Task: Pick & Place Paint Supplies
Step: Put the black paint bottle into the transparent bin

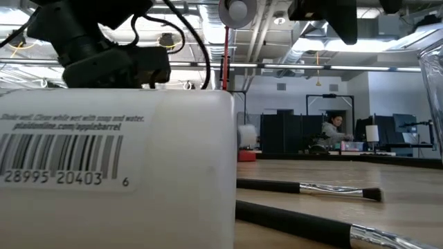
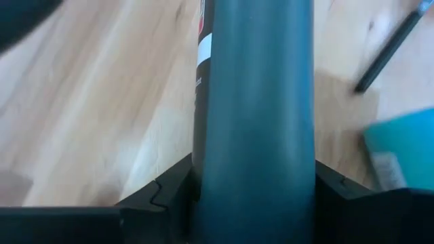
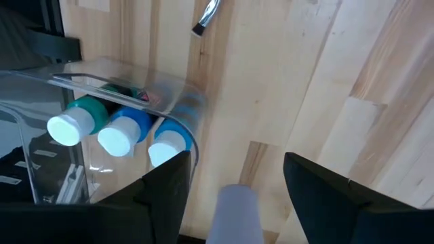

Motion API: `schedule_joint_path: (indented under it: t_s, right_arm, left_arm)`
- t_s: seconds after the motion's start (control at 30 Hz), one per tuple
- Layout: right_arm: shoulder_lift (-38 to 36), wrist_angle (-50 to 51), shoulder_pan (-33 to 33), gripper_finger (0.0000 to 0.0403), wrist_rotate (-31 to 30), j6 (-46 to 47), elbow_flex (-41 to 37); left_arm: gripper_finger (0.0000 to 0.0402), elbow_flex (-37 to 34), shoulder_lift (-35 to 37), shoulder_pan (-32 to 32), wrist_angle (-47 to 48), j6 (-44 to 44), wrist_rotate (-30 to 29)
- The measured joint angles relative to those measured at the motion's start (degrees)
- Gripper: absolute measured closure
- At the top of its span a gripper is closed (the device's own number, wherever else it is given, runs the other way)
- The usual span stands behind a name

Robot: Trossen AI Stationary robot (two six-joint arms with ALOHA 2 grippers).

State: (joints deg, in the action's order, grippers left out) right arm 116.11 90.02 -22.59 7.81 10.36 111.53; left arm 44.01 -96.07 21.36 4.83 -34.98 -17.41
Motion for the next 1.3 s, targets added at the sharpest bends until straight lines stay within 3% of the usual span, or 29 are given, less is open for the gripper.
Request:
schedule_joint_path:
  t_s: [0.43,0.63,1.07,1.3]
  right_arm:
    - [0.0,0.0,0.0,0.0175,-0.4,-1.8,0.0]
    - [0.0,0.0,0.9,0.0175,-2.2,-1.9,0.0]
    - [0.0,-1.0,3.3,0.0175,-1.9,-2.7,0.0]
    - [0.1,-1.3,3.2,0.0175,-1.7,-3.5,0.1]
  left_arm:
    - [0.0236,0.0,0.1,2.0,-16.0,12.3,-1.8]
    - [0.0238,0.1,-0.4,2.4,-21.8,15.5,1.9]
    - [0.0238,0.7,-9.3,1.5,-36.5,16.8,5.3]
    - [0.0238,4.3,-11.5,-0.2,-37.5,20.3,5.4]
